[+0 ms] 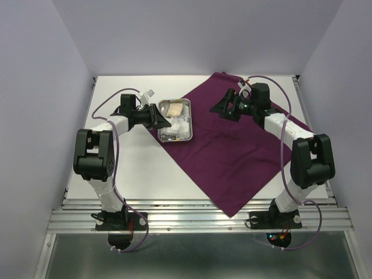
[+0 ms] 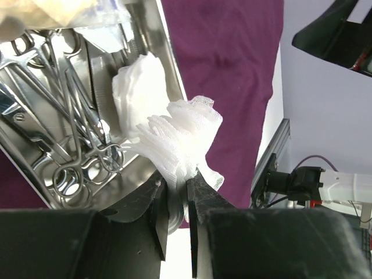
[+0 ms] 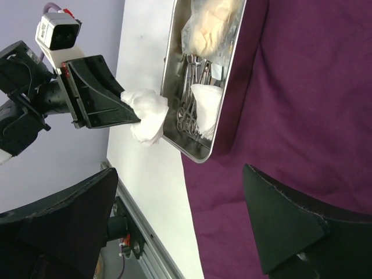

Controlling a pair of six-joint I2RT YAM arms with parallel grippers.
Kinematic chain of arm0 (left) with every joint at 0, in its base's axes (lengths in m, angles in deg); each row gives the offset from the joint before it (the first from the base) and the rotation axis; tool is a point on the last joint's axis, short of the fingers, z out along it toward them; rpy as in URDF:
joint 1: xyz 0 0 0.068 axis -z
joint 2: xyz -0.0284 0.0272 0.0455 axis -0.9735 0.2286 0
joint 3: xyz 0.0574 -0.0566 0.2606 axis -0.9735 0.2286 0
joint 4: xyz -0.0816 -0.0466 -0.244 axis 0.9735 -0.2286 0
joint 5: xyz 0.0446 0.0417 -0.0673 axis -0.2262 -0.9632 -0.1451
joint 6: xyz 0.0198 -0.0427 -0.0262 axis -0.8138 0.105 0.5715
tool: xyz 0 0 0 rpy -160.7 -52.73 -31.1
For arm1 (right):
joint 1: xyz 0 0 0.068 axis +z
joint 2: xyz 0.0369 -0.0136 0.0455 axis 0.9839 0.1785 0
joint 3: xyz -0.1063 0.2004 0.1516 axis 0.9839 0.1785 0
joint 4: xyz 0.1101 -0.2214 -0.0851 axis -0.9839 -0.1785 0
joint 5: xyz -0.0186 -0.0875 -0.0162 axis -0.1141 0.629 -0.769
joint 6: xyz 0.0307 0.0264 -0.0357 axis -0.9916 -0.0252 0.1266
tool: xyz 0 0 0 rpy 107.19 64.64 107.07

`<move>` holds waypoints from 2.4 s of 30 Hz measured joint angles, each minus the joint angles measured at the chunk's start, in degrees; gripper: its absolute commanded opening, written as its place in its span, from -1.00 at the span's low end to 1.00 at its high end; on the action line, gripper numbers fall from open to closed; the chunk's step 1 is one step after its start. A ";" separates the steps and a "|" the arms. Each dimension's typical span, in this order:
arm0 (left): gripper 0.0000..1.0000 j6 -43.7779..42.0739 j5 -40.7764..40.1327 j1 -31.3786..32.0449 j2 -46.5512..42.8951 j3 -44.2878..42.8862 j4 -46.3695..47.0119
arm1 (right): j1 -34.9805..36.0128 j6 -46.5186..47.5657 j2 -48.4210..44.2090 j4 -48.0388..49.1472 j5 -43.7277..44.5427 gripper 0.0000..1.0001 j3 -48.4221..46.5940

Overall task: Prepare the surgical pack
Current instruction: Place the medical item in the container, then move the container from the surgical kit.

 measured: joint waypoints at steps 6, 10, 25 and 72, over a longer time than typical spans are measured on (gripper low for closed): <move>-1.00 -0.33 -1.16 0.11 3.54 -1.51 -0.66 | 0.00 0.61 0.00 -0.79 0.39 0.85 -0.02; -1.00 -0.07 -1.60 0.20 6.43 -3.65 -0.46 | 0.00 0.63 0.00 -0.90 0.66 0.85 -0.02; -0.21 0.48 -2.67 0.26 9.46 -4.92 -0.17 | 0.00 1.07 0.00 -2.03 1.42 0.84 -0.02; -1.00 -5.75 -19.10 4.31 2.73 -15.34 -17.64 | 0.00 1.05 -0.70 -3.28 1.66 0.84 -0.11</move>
